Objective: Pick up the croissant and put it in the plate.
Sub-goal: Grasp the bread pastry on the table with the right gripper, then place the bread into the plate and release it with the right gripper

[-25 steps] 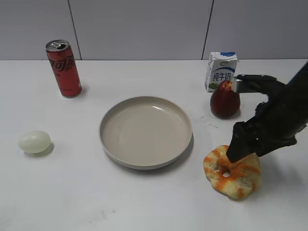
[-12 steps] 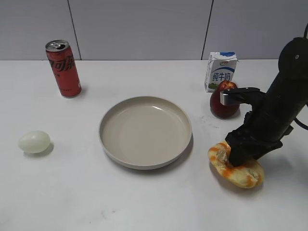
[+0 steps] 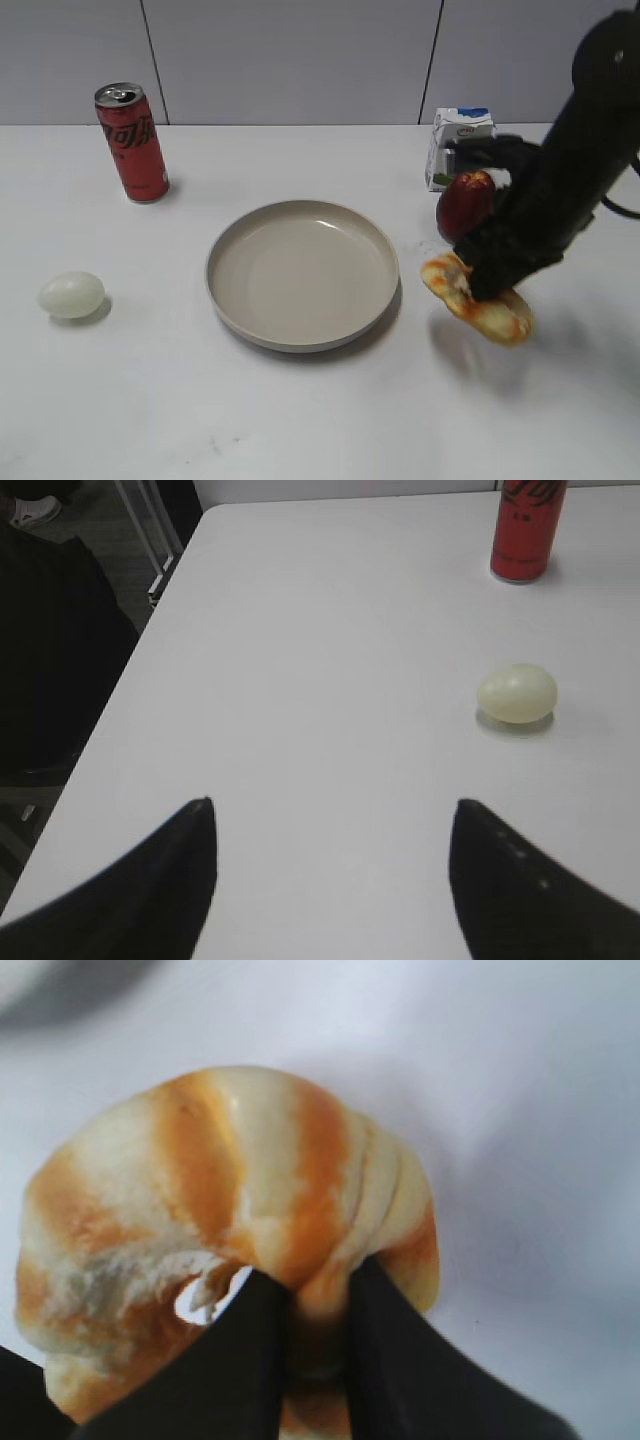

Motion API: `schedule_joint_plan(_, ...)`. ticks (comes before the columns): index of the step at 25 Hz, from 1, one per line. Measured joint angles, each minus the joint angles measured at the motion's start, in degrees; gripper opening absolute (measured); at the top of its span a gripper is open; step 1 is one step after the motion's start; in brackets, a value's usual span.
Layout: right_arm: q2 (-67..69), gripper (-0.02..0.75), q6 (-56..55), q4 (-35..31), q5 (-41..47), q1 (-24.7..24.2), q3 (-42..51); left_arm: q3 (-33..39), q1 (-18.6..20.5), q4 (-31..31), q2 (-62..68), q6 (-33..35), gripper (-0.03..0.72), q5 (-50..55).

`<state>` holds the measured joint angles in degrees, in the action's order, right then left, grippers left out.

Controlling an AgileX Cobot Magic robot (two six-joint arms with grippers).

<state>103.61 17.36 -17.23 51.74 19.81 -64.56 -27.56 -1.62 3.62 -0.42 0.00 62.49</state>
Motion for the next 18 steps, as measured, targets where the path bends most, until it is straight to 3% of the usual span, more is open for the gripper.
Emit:
schedule_joint_plan(9,5.57,0.100,0.06,4.38,-0.03,15.03,-26.94,0.00,0.00,0.00,0.00,0.00,0.552,0.00)
schedule_joint_plan(13,14.03,0.100,-0.56,5.48,-0.03,17.49,-33.53,0.00,0.00,0.00,0.00,0.00,0.552,0.00)
schedule_joint_plan(18,22.21,0.117,-3.24,7.06,0.96,17.62,-35.31,0.00,0.00,0.00,0.00,0.00,0.552,0.00)
